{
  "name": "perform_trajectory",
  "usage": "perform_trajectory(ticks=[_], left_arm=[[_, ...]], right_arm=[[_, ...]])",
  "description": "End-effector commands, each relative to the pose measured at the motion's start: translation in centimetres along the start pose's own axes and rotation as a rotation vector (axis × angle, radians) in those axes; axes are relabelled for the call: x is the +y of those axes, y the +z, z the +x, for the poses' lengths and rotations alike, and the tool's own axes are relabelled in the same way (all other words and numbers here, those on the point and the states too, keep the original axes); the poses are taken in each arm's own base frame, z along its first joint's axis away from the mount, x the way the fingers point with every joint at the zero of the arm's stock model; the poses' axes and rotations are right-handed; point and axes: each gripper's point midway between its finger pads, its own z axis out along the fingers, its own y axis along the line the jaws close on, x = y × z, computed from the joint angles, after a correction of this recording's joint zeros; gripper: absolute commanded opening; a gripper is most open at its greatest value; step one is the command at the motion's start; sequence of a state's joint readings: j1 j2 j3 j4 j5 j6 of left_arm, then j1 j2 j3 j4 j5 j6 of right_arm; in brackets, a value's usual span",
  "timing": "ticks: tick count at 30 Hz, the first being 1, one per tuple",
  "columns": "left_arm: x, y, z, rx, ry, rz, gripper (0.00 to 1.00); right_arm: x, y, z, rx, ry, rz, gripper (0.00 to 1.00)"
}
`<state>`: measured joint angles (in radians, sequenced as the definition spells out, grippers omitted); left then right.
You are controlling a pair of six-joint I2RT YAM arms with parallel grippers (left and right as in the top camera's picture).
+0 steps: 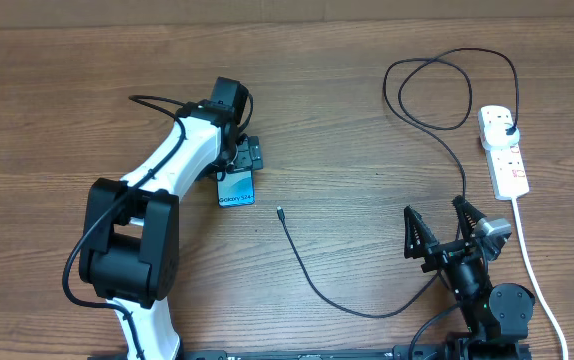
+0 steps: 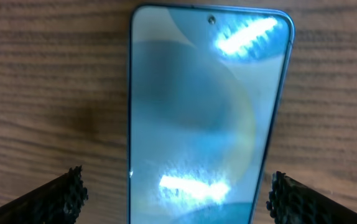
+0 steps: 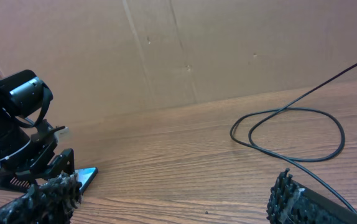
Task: Plug charger to phone and switch on socket
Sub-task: 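Move the left gripper over the phone and lower onto it, then grasp the phone's top edge with the left gripper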
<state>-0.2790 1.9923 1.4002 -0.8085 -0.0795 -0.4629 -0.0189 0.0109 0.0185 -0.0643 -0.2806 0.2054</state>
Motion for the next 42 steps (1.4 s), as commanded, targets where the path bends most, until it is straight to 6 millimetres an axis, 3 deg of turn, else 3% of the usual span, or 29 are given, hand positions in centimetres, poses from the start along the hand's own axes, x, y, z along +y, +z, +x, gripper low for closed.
perform_trajectory(ticks=[1,13,29,37,42], left_arm=[[-1.1,-0.1,-0.6,-0.015,0.056,0.031,1.0],[-1.3,0.9,-0.7,-0.014,0.179,0.028,1.0],[-1.3,2.0,-0.6,-0.003,0.181,0.022,1.0],[-1.2,4.1,0.7,0.064,0.183,0.011,0.99],[-0.9,4.4,1.1,0.081,0.141,-0.001,0.93]], right_arm=[[-0.1,0.0,0.2,-0.004,-0.006,0.006,1.0],[-0.1,0.0,0.2,-0.004,-0.006,0.006,1.0],[-0.1,0.0,0.2,-0.005,-0.006,0.006,1.0],[-0.1,0.0,0.2,-0.004,-0.006,0.006,1.0],[-0.1,0.0,0.2,-0.004,-0.006,0.006,1.0]])
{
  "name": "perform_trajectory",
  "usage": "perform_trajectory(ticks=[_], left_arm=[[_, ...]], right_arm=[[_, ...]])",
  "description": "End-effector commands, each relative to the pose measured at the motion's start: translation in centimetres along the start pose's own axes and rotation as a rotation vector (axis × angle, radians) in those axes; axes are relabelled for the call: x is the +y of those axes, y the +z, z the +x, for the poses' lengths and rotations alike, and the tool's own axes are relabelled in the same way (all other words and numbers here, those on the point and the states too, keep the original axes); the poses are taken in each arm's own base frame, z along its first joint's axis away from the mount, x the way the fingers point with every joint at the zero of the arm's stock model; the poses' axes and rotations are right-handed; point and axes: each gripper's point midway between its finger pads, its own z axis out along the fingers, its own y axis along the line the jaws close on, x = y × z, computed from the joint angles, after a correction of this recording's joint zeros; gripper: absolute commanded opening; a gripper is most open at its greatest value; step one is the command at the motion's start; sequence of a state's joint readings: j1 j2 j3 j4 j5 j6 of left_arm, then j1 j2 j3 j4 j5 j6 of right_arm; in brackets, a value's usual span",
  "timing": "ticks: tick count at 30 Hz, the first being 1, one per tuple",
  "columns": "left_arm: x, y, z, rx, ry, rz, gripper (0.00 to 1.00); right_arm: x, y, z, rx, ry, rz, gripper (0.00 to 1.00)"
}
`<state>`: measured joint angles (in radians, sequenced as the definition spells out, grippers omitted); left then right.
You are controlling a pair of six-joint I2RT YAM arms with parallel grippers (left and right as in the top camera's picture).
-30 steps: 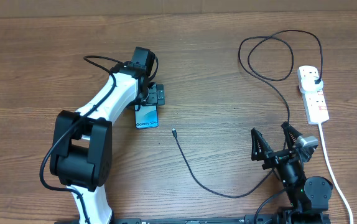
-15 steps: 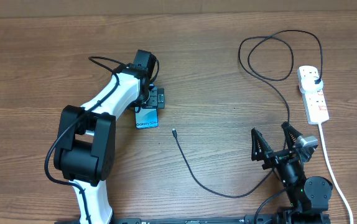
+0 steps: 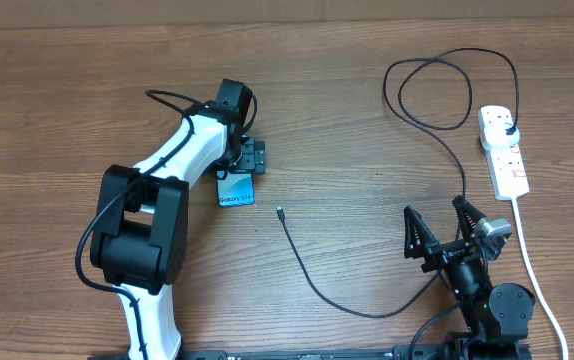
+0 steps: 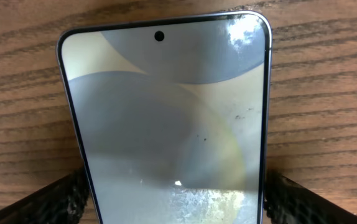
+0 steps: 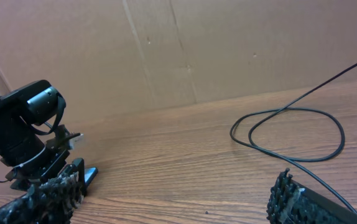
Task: Plug charger to phone and switch on socket
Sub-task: 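Grasp the phone's top edge with the left gripper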
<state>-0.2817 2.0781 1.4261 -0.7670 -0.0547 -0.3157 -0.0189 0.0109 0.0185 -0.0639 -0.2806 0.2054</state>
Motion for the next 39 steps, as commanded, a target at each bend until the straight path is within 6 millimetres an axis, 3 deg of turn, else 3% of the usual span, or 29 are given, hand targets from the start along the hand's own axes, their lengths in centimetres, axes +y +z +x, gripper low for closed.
perform_trajectory(ticks=[1,30,39], left_arm=[[-0.1,1.8,1.2,0.055,-0.022,-0.018,0.92],[0.1,1.8,1.8,0.078,-0.079,-0.03,0.69],[-0.2,0.7,0.9,0.068,-0.079,-0.021,0.61]], right_arm=[[-0.2,0.0,0.2,-0.004,-0.006,0.006,1.0],[-0.2,0.0,0.2,-0.004,-0.006,0.006,1.0],[-0.1,0.0,0.2,-0.004,-0.006,0.006,1.0]])
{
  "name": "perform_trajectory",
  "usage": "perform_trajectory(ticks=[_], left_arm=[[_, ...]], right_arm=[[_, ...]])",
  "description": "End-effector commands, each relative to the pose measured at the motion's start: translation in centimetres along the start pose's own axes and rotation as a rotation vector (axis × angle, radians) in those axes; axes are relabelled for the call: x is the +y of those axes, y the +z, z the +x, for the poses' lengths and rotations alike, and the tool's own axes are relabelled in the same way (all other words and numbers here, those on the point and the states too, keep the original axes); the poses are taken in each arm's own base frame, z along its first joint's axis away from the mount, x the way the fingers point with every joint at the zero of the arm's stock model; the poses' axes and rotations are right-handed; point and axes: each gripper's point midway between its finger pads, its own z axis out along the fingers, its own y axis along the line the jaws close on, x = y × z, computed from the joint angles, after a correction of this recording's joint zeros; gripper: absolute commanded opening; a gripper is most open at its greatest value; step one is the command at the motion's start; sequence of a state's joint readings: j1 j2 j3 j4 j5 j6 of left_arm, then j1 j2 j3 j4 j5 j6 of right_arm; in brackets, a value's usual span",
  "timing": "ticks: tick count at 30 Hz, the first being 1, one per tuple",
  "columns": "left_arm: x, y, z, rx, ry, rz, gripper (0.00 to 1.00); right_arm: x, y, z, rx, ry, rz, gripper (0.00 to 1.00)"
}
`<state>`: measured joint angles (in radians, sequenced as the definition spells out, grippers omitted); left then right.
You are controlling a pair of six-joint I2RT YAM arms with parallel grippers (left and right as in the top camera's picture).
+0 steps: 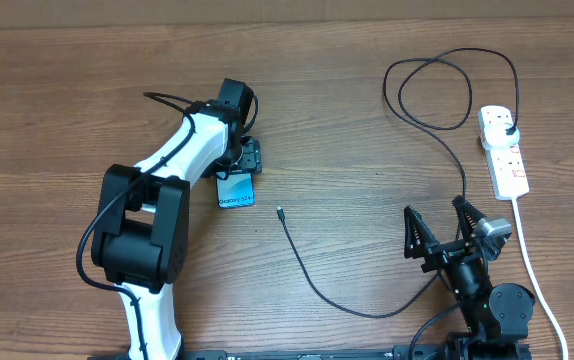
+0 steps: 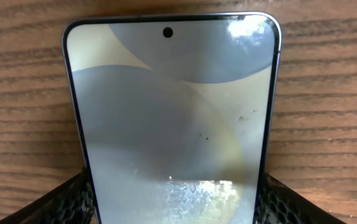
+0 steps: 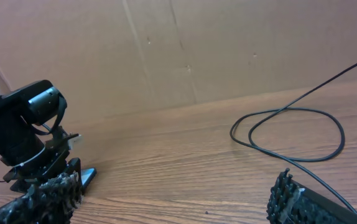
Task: Plug charger to phone and switch on socket
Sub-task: 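Grasp the phone's top edge with the left gripper, then drag the phone toward the cable end with the left gripper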
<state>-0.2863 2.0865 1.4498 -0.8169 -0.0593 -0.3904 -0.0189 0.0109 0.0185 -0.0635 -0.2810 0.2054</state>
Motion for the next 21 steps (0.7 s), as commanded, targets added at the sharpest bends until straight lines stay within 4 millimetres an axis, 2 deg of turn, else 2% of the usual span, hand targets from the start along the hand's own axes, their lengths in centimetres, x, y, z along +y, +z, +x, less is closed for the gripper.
perform_trajectory(ticks=[1,10,15,21], left_arm=[[-0.3,0.7,0.2,0.036,-0.011,-0.006,0.61],[-1.0,-2.8,-1.9,0.013,-0.012,0.004,0.48],[-1.5,-4.7,-2.7,0.004,-0.007,0.009,0.45],[-3.3,-7.2,-2.8,0.001,0.024,0.035,0.38]], right_arm=[[-0.2,0.0,0.2,-0.004,-0.006,0.006,1.0],[-0.2,0.0,0.2,-0.004,-0.006,0.006,1.0],[-0.2,0.0,0.2,-0.004,-0.006,0.006,1.0],[-0.2,0.0,0.2,-0.004,-0.006,0.006,1.0]])
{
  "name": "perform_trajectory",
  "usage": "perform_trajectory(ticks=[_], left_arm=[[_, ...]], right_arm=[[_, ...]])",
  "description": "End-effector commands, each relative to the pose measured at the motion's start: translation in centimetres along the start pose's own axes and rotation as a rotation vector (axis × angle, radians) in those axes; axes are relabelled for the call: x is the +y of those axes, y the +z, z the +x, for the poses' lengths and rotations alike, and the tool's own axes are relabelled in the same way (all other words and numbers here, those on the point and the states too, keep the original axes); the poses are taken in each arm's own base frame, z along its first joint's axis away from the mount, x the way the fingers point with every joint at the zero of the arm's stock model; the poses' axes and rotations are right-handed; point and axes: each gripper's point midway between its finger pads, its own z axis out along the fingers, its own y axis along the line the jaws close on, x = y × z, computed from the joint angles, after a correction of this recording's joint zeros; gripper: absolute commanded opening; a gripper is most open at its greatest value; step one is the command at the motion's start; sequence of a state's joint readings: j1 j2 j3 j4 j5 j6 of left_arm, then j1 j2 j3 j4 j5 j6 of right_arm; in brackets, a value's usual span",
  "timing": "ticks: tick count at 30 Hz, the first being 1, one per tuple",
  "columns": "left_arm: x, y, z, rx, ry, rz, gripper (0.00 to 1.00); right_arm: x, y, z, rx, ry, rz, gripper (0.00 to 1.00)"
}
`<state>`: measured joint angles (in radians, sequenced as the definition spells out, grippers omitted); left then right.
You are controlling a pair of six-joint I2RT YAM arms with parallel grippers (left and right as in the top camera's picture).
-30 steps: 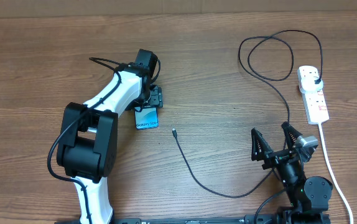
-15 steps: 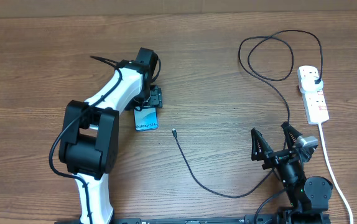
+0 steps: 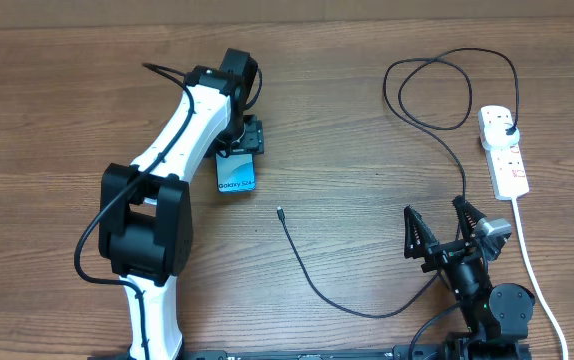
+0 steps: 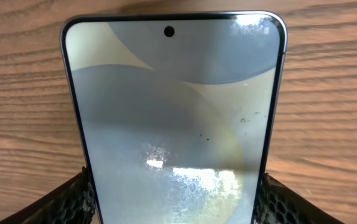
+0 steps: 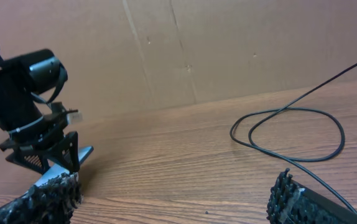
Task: Plug charger to phone and switch on socket
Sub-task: 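Drag the phone toward the cable end with the left gripper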
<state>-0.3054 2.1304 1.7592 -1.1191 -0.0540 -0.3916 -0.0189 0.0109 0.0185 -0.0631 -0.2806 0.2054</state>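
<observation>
The blue phone (image 3: 236, 172) fills the left wrist view, screen up, camera hole at its far end (image 4: 169, 31). My left gripper (image 3: 239, 138) is shut on the phone's near end, with a finger (image 4: 73, 199) pressed on each long edge. In the right wrist view the phone (image 5: 79, 154) looks held slightly off the wood. The black charger cable (image 3: 312, 275) lies loose, its plug tip (image 3: 280, 212) right of the phone. It runs to the white socket strip (image 3: 504, 152) at the right. My right gripper (image 3: 445, 232) is open near the front edge, holding nothing.
A loop of the cable (image 3: 447, 85) lies at the back right. The strip's white lead (image 3: 532, 270) runs down the right side to the front edge. A cardboard wall (image 5: 185, 50) stands behind the table.
My left gripper, still shut on the phone, has moved toward the far side of the table and sits higher in the right wrist view. The phone went with it. The right arm is unchanged.
At first my left gripper was open over the phone lying on the table, fingers well clear of its edges. Then the fingers stood close beside its edges, then shut on them. Now the phone sits farther back in the gripper. Cable and right arm stayed put.
</observation>
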Motion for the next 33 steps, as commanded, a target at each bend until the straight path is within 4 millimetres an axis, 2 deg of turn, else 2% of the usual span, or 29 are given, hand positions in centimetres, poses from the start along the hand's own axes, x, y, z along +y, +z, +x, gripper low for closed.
perform_trajectory(ticks=[1,5,10,13,17,25,27,33], left_arm=[[-2.2,-1.9,-0.6,-0.032,0.009,0.051,0.38],[-4.2,-2.5,0.1,-0.02,0.022,0.093,0.29],[-5.7,-2.6,0.9,-0.009,-0.012,0.11,0.18],[-6.8,-2.8,1.5,0.018,-0.029,0.153,0.04],[-7.8,-3.0,2.5,0.072,-0.061,0.212,0.04],[-7.5,-3.1,4.3,0.159,-0.113,0.203,0.04],[-7.5,-3.2,4.7,0.176,-0.115,0.205,0.04],[-8.2,-3.5,5.3,0.21,-0.115,0.247,0.04]], right_arm=[[-0.2,0.0,0.2,-0.003,-0.005,0.006,1.0],[-0.2,0.0,0.2,-0.003,-0.005,0.006,1.0],[-0.2,0.0,0.2,-0.004,-0.006,0.006,1.0],[-0.2,0.0,0.2,-0.003,-0.005,0.006,1.0],[-0.2,0.0,0.2,-0.003,-0.005,0.006,1.0],[0.0,0.0,0.2,-0.001,0.01,-0.004,1.0],[1.0,0.0,0.5,0.014,0.068,-0.058,1.0],[5.2,-0.8,1.6,0.149,0.439,-0.285,1.0]])
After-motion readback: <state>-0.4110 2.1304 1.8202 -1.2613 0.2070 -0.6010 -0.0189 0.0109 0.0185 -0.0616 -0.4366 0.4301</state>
